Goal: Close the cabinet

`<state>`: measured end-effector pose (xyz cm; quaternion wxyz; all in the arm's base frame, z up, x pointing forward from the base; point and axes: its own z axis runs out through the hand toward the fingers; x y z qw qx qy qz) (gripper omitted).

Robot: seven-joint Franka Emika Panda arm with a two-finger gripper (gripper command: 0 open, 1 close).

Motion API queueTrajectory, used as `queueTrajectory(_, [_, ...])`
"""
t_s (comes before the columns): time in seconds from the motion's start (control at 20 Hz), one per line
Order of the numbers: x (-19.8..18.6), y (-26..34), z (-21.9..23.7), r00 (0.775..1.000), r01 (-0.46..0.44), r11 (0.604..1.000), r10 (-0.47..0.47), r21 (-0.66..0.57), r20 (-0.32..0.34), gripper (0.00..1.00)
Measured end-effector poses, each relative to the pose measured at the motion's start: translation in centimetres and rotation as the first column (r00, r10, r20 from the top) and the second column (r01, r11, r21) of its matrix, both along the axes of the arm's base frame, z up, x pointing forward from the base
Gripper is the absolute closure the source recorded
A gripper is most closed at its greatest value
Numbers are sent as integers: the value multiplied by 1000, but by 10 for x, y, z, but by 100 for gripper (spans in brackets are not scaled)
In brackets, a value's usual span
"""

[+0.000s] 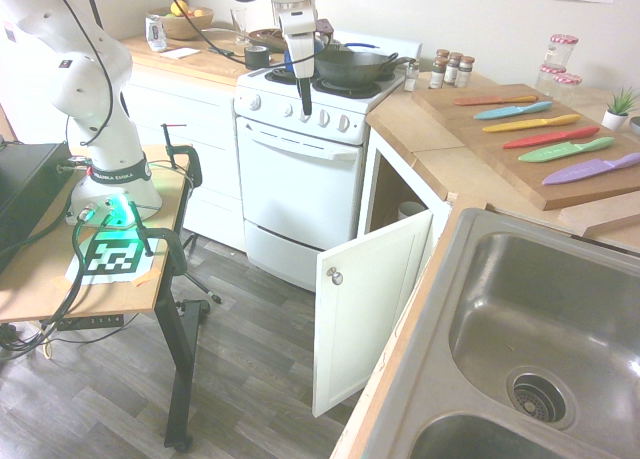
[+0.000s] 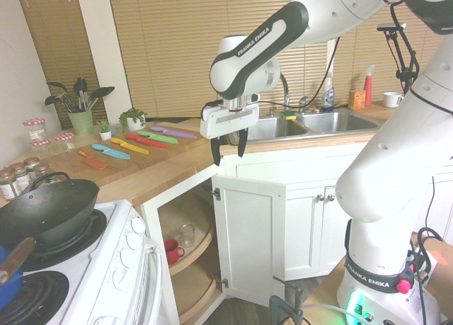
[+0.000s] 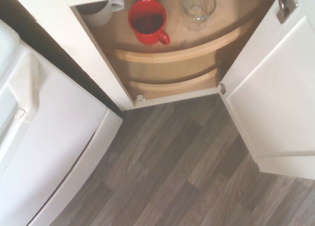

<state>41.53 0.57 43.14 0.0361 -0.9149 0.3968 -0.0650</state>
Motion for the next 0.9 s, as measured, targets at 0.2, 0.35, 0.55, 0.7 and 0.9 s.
queueTrajectory(0.2, [0,-14,0,1000,20,1000,-20,6,4,0])
queueTrajectory(0.35, [0,-23,0,1000,21,1000,-21,12,4,0])
queueTrajectory(0.55, [6,-28,-12,1000,-11,1000,11,-2,-8,0])
queueTrajectory(0.7, [19,-49,-38,1000,6,1000,-7,-16,-30,0])
queueTrajectory(0.9, [39,-89,-71,998,33,999,-33,-7,-56,0])
